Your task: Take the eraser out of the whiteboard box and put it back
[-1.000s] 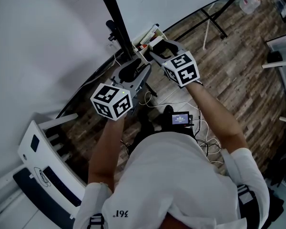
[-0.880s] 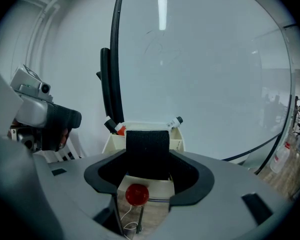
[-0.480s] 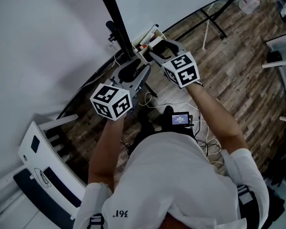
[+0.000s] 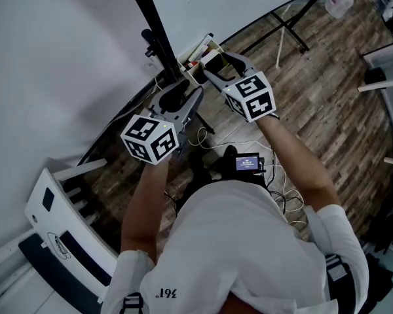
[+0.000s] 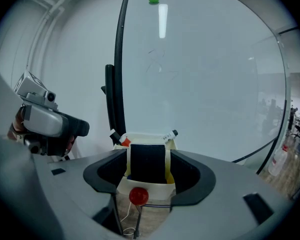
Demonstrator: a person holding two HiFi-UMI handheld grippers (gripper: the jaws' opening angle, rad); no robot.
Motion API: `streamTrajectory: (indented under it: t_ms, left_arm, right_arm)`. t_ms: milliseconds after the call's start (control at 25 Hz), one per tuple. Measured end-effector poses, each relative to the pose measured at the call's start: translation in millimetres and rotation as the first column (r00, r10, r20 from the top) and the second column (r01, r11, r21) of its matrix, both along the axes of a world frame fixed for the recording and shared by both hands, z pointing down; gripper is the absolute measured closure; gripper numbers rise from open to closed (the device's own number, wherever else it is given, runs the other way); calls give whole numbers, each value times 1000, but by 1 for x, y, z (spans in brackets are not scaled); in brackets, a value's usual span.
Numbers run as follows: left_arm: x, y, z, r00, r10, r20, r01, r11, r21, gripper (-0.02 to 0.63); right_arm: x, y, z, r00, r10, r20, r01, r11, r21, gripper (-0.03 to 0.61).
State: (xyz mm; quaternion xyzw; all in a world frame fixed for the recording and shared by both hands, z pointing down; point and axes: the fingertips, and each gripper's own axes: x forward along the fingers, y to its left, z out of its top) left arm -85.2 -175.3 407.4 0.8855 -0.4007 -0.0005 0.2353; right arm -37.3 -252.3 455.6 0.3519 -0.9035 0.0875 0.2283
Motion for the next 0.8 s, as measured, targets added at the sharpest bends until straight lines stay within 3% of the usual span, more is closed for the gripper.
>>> streamTrajectory:
  t_ms: [800]
  left_arm:
    - [13,12,-30,1000,24,-2,-24,998,59,448]
  right_arm:
    - [29,28,-58,997,32,65,-36,997,66,312]
